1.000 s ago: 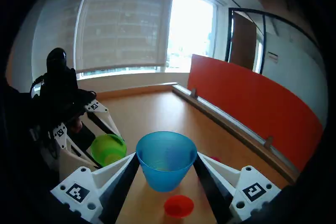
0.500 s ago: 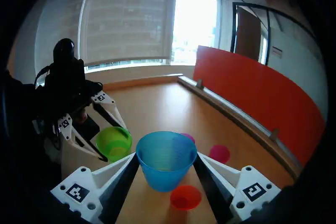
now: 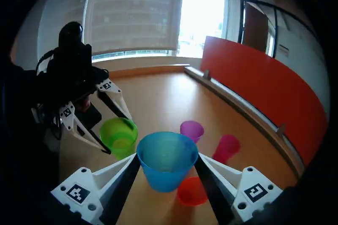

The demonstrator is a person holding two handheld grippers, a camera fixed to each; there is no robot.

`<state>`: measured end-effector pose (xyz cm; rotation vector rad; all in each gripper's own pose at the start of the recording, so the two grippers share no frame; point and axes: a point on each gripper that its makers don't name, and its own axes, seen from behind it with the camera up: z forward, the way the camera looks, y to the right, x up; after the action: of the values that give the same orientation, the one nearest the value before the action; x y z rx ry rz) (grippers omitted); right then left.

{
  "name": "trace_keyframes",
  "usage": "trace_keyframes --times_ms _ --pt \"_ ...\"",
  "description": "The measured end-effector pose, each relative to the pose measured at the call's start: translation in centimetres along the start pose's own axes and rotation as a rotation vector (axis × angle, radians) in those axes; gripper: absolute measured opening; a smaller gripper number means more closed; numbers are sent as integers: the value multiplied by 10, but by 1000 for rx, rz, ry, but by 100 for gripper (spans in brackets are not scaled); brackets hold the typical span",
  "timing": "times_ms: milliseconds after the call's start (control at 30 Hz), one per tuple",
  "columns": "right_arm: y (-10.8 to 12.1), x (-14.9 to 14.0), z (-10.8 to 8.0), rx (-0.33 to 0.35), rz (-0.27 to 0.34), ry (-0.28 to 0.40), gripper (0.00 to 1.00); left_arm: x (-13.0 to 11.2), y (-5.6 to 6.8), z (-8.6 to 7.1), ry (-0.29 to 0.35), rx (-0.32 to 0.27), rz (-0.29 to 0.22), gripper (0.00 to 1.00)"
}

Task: Pour water

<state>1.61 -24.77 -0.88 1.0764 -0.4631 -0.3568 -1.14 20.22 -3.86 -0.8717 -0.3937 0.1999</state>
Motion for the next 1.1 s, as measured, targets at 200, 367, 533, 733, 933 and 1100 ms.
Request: trace_keyframes --times_ms 200,367,533,733,933,1100 --pt "-6 -13 6 16 -4 -17 91 -11 -1 3 -25 -2 -4 88" --pt "-13 -26 12 30 -6 -33 91 -18 -1 5 -41 -4 -8 87" --pt "-19 -38 16 45 -4 -46 91 -25 -1 7 -55 -5 -15 87" --pt "-26 -50 20 66 7 -55 91 -34 -2 11 -71 -8 -23 87" --pt "-28 -63 24 78 24 -72 91 -40 -4 15 -81 -8 -27 87" --pt "-32 -71 30 92 35 -80 91 -44 -7 18 -88 -7 -32 87"
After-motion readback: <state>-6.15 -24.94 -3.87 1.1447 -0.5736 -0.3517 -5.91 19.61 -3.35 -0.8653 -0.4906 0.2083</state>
